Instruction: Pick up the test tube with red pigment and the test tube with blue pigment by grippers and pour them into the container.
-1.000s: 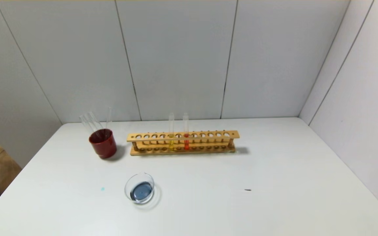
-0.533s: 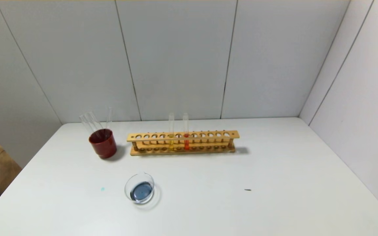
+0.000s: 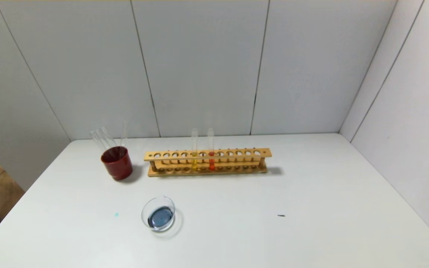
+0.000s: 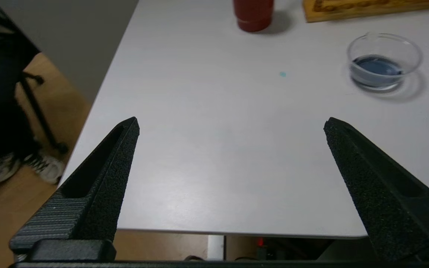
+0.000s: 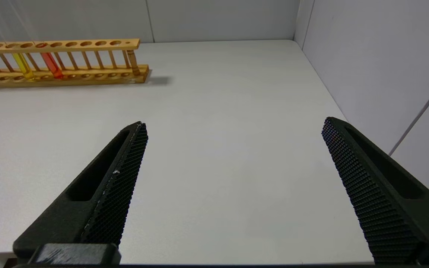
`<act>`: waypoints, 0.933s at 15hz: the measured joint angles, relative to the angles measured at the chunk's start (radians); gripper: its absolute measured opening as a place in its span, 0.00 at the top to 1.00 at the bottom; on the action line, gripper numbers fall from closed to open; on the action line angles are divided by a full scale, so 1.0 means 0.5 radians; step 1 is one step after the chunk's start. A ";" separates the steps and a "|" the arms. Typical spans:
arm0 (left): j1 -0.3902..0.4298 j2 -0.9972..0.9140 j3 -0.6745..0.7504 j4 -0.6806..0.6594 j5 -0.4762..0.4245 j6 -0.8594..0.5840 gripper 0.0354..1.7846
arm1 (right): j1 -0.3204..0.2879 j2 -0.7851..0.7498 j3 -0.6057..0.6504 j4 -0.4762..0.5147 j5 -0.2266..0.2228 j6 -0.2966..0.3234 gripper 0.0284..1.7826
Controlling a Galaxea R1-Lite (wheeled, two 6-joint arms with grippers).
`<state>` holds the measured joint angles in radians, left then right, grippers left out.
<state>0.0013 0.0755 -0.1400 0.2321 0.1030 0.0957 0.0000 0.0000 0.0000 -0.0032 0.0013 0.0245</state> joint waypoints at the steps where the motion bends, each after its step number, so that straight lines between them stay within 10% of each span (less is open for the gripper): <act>1: -0.002 -0.055 0.063 -0.045 -0.105 -0.051 0.02 | 0.000 0.000 0.000 0.000 -0.001 0.000 0.04; 14: -0.003 -0.155 0.258 -0.423 -0.206 -0.237 0.02 | 0.000 0.000 0.000 0.000 0.000 0.000 0.04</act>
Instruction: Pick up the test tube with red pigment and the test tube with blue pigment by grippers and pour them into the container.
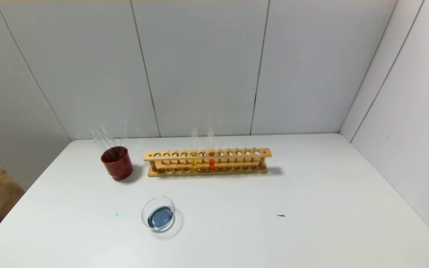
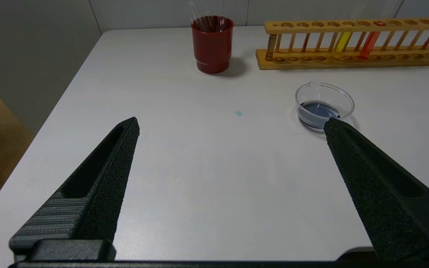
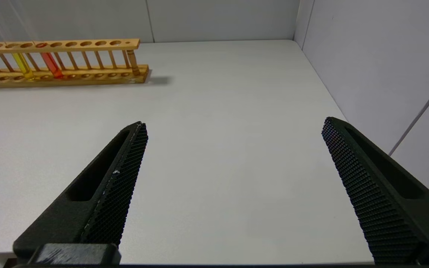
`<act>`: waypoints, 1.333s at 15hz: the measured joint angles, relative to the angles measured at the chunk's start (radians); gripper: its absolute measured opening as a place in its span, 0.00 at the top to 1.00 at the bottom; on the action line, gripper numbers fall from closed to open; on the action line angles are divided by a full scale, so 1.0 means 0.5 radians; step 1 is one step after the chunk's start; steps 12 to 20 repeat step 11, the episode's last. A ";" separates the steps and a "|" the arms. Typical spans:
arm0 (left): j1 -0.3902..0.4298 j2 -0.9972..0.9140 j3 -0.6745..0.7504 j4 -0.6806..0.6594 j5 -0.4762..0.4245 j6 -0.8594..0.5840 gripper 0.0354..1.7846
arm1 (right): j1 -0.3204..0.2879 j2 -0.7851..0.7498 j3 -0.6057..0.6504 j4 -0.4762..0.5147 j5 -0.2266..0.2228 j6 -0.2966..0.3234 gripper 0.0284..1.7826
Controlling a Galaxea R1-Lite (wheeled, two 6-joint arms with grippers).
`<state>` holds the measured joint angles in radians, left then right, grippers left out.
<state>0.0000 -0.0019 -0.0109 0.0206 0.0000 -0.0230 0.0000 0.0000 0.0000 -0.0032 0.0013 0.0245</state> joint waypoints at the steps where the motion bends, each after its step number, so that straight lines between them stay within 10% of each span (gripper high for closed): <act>1: 0.000 0.000 0.003 -0.015 0.000 0.003 0.02 | 0.000 0.000 0.000 0.000 0.000 -0.001 0.04; 20: 0.000 0.000 0.022 -0.052 0.000 0.010 0.02 | 0.000 0.000 0.000 0.001 0.000 -0.003 0.04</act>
